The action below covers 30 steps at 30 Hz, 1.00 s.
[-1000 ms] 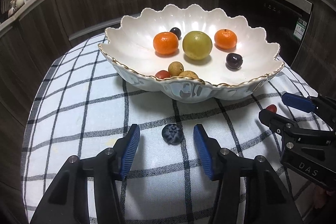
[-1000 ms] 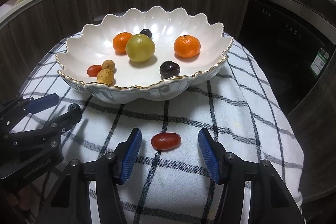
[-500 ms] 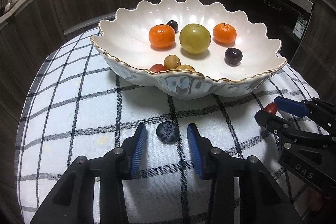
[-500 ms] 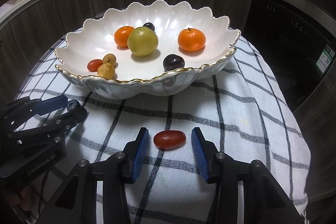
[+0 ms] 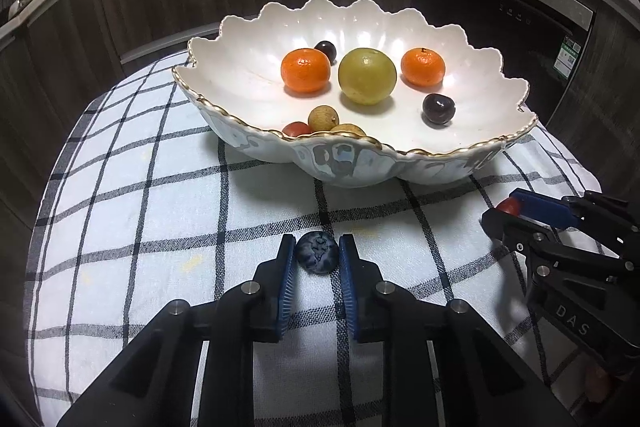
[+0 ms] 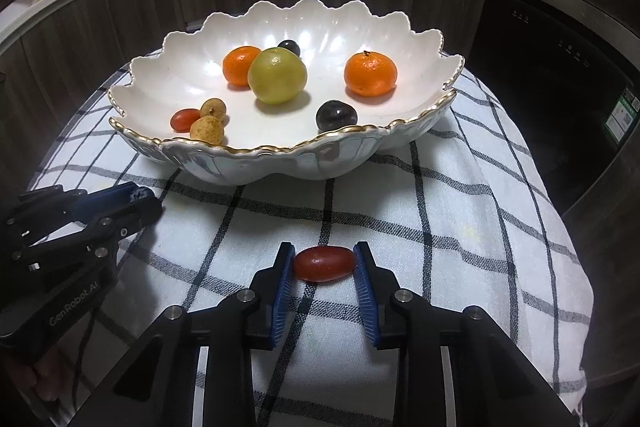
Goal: Organize fruits
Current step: 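Close the left tool on the blueberry while the right tool grips the red grape, then carry the blueberry in the left tool and grape in the right tool over the bowl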
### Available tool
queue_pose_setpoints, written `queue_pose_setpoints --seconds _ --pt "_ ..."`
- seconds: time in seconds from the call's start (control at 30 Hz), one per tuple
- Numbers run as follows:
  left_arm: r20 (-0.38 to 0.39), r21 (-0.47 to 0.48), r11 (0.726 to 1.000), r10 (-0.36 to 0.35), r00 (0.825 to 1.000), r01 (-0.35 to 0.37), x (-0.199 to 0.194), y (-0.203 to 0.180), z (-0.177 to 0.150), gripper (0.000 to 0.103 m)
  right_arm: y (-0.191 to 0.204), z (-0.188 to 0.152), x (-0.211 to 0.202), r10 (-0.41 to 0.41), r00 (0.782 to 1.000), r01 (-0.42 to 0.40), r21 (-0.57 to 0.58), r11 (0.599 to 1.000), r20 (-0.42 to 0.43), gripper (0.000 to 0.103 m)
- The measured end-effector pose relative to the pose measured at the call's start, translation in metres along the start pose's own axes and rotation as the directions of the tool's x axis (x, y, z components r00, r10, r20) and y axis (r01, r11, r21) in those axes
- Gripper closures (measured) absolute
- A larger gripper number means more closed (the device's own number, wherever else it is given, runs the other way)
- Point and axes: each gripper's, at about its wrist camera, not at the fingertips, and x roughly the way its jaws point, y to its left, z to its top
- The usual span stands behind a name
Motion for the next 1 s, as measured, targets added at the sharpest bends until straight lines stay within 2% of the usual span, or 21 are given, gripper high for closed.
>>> queue_pose_setpoints --seconds 1.0 --pt "0.098 -0.008 0.999 0.047 0.994 -0.046 -0.062 -0.006 0.009 0.081 0.002 0.011 -0.058 0.02 0.992 -0.02 -0.005 1.0 0.122 0.072"
